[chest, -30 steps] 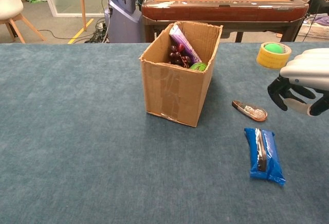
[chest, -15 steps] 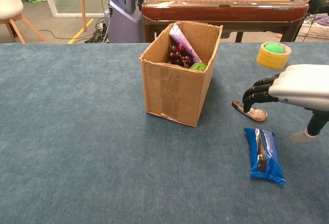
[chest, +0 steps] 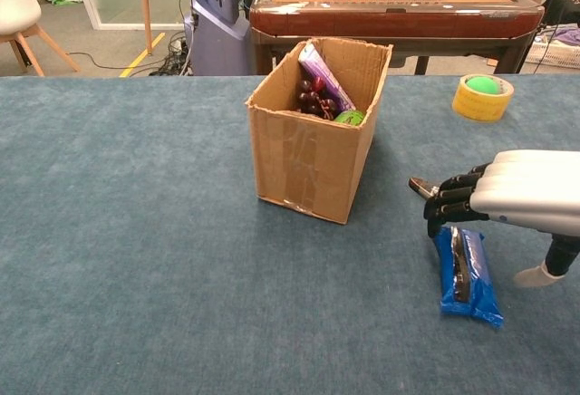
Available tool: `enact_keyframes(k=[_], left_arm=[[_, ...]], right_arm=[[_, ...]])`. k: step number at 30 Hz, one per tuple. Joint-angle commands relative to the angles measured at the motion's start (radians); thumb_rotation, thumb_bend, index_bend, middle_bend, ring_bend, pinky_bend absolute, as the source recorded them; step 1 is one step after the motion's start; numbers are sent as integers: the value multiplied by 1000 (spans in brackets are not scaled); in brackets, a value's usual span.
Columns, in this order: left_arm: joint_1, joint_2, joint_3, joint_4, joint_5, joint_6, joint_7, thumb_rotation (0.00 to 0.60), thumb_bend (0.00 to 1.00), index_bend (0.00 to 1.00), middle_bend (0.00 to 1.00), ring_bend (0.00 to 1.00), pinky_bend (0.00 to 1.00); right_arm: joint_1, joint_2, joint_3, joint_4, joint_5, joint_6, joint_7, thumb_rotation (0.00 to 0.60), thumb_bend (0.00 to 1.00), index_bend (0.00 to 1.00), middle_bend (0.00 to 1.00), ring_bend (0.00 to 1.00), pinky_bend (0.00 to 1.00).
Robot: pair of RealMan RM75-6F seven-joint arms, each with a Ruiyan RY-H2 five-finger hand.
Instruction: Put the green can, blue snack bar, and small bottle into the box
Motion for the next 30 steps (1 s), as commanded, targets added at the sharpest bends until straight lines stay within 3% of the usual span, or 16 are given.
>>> enact_keyframes(k=[1, 13, 19, 26, 30], left_arm=[[1, 0, -1, 0, -1, 1, -1, 600, 311, 293, 317, 273, 450], [3, 4, -2, 1, -3, 2, -12, 600, 311, 293, 317, 273, 450], [4, 7, -3, 1, -1, 4, -16, 600, 311, 293, 317, 273, 450], [5, 9, -4, 1, -2, 6, -20, 600, 311, 293, 318, 273, 450], [5, 9, -3, 1, -1, 6, -18, 600, 311, 293, 317, 273, 450]], right_arm=[[2, -8, 3, 5, 2, -11, -8, 600, 0, 243, 169, 137, 302], [16, -60, 20, 41, 0, -43, -14, 600, 0, 250, 261, 149, 302], [17, -82, 24, 60, -3, -44, -8, 600, 0, 303, 369, 264, 313], [1, -102, 27, 91, -27, 9, 7, 600, 0, 485, 555, 474, 488], [-13, -99, 31, 100, -37, 49, 30, 600, 7, 538, 608, 533, 541]])
